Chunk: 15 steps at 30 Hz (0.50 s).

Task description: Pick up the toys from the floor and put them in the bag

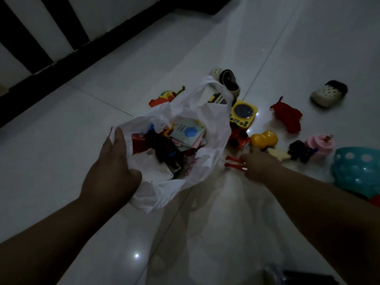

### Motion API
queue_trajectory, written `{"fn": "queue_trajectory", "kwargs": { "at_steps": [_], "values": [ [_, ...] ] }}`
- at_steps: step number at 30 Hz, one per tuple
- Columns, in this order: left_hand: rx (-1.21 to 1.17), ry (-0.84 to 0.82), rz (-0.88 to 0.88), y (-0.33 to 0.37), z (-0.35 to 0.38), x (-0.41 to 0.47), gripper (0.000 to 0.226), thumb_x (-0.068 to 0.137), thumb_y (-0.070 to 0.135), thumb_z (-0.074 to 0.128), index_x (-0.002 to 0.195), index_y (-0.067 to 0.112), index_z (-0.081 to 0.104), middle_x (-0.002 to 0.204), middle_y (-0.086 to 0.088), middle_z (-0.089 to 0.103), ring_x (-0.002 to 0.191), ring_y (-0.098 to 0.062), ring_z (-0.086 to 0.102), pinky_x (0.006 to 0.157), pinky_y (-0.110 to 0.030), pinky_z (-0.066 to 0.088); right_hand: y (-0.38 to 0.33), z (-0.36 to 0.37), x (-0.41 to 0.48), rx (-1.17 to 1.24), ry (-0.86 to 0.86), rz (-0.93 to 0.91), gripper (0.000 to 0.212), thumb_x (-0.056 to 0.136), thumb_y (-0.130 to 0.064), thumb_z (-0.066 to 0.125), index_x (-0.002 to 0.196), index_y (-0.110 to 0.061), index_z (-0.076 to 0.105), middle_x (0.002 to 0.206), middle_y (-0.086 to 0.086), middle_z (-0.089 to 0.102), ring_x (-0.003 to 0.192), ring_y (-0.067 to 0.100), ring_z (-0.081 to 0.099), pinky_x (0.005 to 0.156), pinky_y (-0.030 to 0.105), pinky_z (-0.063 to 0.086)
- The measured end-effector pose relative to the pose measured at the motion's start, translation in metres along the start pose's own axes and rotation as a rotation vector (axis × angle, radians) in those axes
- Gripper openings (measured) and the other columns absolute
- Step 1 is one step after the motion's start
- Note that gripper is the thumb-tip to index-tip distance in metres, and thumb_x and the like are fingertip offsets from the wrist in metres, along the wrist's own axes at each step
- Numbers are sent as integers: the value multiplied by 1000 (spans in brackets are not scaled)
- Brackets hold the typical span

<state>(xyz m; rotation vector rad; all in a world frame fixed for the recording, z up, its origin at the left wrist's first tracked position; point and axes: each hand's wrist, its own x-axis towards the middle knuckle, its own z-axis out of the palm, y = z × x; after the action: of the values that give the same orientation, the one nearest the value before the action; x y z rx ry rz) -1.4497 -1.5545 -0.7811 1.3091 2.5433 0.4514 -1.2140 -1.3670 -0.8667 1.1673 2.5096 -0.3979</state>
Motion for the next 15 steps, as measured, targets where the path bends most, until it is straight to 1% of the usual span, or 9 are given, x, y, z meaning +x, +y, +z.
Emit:
{"fn": "queue_trajectory", "kwargs": {
  "at_steps": [1,2,3,5,7,11,12,14,15],
  "values": [
    [2,4,0,-1,0,1,96,82,9,60,151,21,-5,158,-6,11,123,-31,45,76,-27,37,7,14,3,-84,-6,-6,44,98,-8,44,141,-4,37,142,18,36,94,0,63,73,10,45],
    [5,10,1,-2,0,2,96,82,9,60,151,21,-5,158,-6,11,121,-31,47,75,-27,37,19,34,4,-27,-23,125,43,94,-15,51,137,-12,44,139,16,37,105,16,60,77,23,46],
    [9,14,0,-2,1,2,95,82,9,60,151,21,-5,158,-7,12,119,-30,48,74,-26,38,22,44,4,-40,-10,176,44,88,-18,57,131,-18,46,138,15,37,107,24,57,78,30,47],
    [14,12,-2,-4,2,1,95,82,10,60,151,20,-5,158,-7,11,119,-30,49,72,-25,38,23,54,-4,8,12,184,47,83,-18,62,127,-24,48,145,13,31,106,26,57,81,32,50],
    [15,8,9,-6,4,-1,95,82,10,60,151,21,-5,158,-7,11,118,-29,50,70,-25,38,22,55,-16,65,15,207,52,83,-20,63,132,-24,45,151,11,24,112,25,55,87,31,49],
    [-13,21,30,-7,5,-4,95,81,8,61,151,20,-3,158,-7,12,121,-31,48,72,-27,42,16,53,-47,303,208,249,61,83,-23,68,138,-17,41,153,8,23,128,26,44,100,33,43],
    [-16,19,32,-7,5,-5,95,81,8,61,151,20,-3,158,-7,11,123,-31,47,74,-28,42,9,46,-56,364,305,200,60,81,-22,71,135,-17,45,153,8,26,128,28,44,97,34,44],
    [-22,20,44,-7,4,-6,95,81,9,60,151,19,-3,159,-7,10,124,-32,46,76,-30,44,-13,21,-73,383,550,-29,54,71,-20,79,119,-16,55,146,16,37,123,35,48,87,32,47],
    [-25,21,47,-7,4,-7,95,81,9,61,151,19,-3,159,-7,10,123,-33,46,77,-31,45,-28,6,-77,363,670,-149,53,67,-20,81,113,-17,55,142,20,41,121,36,49,84,32,46]
  ]
}}
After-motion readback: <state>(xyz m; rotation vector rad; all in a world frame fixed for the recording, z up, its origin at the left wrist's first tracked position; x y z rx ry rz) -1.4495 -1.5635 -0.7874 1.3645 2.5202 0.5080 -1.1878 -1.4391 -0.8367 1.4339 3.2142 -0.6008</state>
